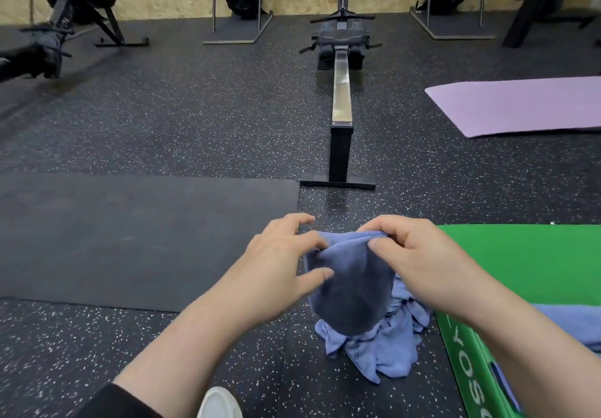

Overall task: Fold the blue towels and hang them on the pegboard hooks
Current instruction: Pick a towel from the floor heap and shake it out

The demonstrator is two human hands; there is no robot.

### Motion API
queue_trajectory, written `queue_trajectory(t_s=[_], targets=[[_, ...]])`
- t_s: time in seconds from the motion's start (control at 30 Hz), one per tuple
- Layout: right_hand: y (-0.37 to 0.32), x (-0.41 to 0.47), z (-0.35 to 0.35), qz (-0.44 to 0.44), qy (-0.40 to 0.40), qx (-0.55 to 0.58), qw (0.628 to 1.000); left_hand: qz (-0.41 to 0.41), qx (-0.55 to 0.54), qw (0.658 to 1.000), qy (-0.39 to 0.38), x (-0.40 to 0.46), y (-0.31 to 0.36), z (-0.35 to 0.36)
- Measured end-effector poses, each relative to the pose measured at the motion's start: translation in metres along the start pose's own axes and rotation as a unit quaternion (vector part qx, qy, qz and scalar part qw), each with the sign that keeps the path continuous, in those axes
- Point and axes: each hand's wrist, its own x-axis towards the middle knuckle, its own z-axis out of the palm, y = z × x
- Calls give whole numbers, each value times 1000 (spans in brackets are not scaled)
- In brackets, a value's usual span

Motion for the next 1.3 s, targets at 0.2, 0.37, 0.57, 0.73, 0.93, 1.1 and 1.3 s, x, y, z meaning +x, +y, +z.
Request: queue_trajectory(t_s=[0.2,0.37,0.57,0.73,0.93,1.1,1.3], targets=[[-6,-13,-14,-10,6,-7,1000,-48,71,995,-54,-12,-6,-9],[2,-18,-11,-10,14,-35,999,-44,54,995,66,-22,-4,-22],[-3,-33,-11,-26,61,-58,996,-8,37,986,164,-39,12,-35],[-10,-46,-21,-28,69,-18,997,-45,-6,979,199,-47,20,-48],[-12,-41,-18,-31,91,8,995,-49,-106,977,181,-41,17,-48],[-6,-31,-11,-29,102,33,994,-67,-142,973,169,-29,9,-41],[-7,-10,-7,-19,108,138,984,-75,-259,944,192,-10,13,-35]])
